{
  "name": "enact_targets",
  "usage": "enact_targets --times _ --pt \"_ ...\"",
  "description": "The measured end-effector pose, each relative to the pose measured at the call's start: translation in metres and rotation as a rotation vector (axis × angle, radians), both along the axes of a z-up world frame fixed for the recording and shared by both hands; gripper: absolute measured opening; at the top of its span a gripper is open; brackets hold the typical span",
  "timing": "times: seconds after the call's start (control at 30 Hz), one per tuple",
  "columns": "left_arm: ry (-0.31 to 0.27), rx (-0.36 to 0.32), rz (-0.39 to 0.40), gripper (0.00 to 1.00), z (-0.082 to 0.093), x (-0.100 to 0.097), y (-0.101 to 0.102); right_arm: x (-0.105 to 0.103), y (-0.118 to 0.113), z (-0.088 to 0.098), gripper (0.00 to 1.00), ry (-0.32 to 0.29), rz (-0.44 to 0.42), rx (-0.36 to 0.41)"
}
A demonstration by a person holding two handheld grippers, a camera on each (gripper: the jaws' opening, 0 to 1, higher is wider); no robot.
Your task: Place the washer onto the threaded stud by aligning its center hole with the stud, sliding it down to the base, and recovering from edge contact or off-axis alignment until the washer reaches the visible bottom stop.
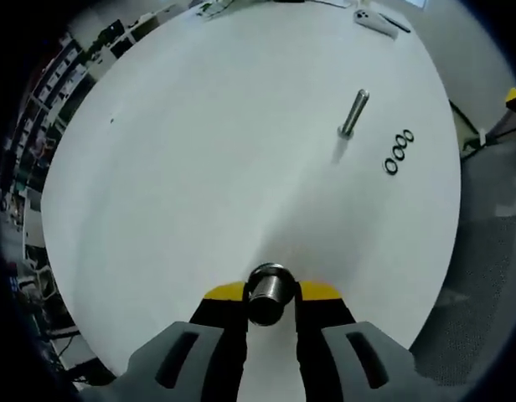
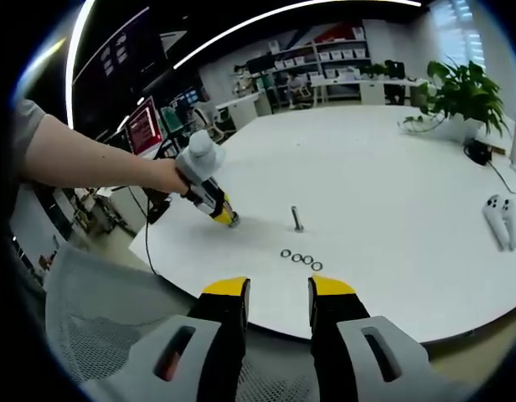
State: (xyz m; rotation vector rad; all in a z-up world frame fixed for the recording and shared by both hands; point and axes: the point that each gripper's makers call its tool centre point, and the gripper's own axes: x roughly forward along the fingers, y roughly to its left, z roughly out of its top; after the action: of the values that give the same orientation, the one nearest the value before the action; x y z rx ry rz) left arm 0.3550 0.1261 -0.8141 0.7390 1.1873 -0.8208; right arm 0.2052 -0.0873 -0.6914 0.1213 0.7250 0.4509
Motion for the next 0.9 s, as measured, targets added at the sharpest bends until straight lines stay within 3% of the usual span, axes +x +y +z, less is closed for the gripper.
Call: enact_targets --times 0.33,0.6,0.9 --pt "0.01 -0.027 0.043 0.2 -0.002 0.001 0.001 0.0 0.001 0.0 0.31 0.0 0.007 0.001" --pt "-0.022 -0.052 0.077 0.23 0.002 0.003 0.001 0.0 0.002 0.0 0.31 -0.003 0.012 0.005" --pt "-0.123 -0.133 0.158 0.26 0.033 -0.002 0.007 -0.001 0.006 0.001 0.31 0.0 0.031 0.015"
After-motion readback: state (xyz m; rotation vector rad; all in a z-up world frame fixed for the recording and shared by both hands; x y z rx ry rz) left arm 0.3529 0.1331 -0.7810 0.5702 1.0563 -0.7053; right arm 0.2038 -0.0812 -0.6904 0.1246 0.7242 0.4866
